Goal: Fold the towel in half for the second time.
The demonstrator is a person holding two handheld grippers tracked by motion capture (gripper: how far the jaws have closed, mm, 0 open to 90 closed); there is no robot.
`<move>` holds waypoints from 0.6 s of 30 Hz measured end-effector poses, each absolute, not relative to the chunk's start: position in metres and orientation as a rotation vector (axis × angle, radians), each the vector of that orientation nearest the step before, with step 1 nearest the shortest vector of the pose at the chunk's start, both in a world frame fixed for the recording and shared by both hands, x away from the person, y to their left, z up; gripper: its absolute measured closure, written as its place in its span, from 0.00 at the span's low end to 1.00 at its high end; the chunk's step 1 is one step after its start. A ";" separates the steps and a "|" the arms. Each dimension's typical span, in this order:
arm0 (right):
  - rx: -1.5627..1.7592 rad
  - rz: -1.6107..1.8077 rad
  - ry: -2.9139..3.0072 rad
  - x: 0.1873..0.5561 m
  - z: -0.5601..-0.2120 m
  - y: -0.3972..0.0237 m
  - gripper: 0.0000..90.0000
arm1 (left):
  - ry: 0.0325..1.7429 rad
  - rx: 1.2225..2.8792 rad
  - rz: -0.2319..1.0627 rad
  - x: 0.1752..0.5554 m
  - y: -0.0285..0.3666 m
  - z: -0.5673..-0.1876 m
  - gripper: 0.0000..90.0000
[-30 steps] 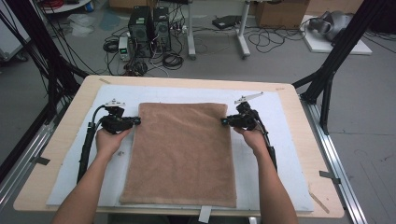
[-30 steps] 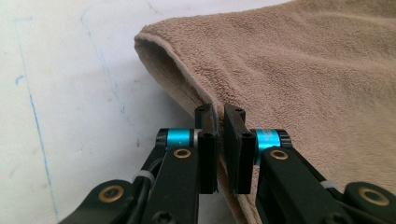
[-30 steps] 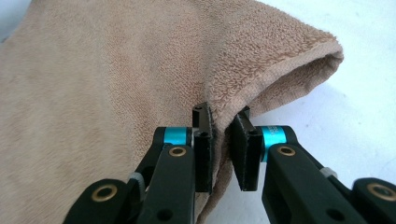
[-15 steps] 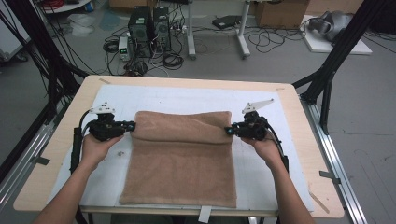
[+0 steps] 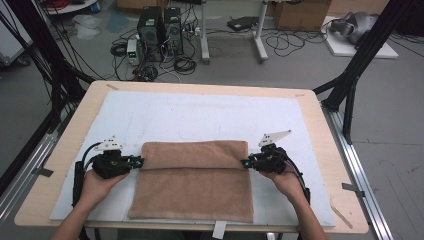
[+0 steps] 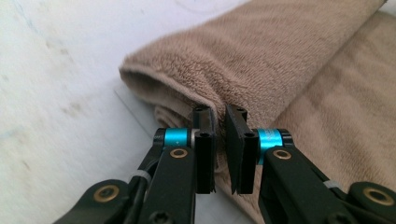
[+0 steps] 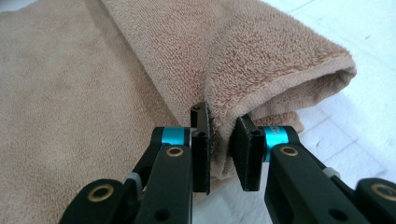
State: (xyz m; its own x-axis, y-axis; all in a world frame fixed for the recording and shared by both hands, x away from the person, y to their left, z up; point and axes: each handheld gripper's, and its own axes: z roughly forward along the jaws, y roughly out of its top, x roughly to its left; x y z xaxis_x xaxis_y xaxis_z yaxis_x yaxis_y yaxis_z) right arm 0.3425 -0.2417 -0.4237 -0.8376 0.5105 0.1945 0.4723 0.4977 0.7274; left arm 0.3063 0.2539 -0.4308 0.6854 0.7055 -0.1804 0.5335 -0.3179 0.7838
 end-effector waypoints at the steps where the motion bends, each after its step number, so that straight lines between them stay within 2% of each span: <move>1: 0.882 1.281 2.676 0.342 -0.424 -0.242 0.87 | 0.961 2.000 0.244 0.305 0.254 -0.431 0.90; 2: 0.888 1.282 2.676 0.341 -0.424 -0.242 0.85 | 0.960 1.999 0.247 0.305 0.255 -0.431 0.89; 6: 0.932 1.251 2.638 0.339 -0.420 -0.245 0.59 | 0.982 2.015 0.259 0.304 0.259 -0.426 0.80; 7: 0.944 1.255 2.626 0.339 -0.418 -0.246 0.55 | 0.977 2.021 0.262 0.304 0.261 -0.424 0.79; 10: 0.945 1.242 2.583 0.341 -0.409 -0.250 0.49 | 0.980 2.007 0.289 0.304 0.266 -0.417 0.73; 15: 0.956 1.255 2.538 0.353 -0.392 -0.251 0.46 | 0.997 1.979 0.327 0.315 0.269 -0.405 0.59; 18: 0.948 1.229 2.523 0.363 -0.384 -0.247 0.44 | 1.013 1.968 0.330 0.327 0.266 -0.400 0.60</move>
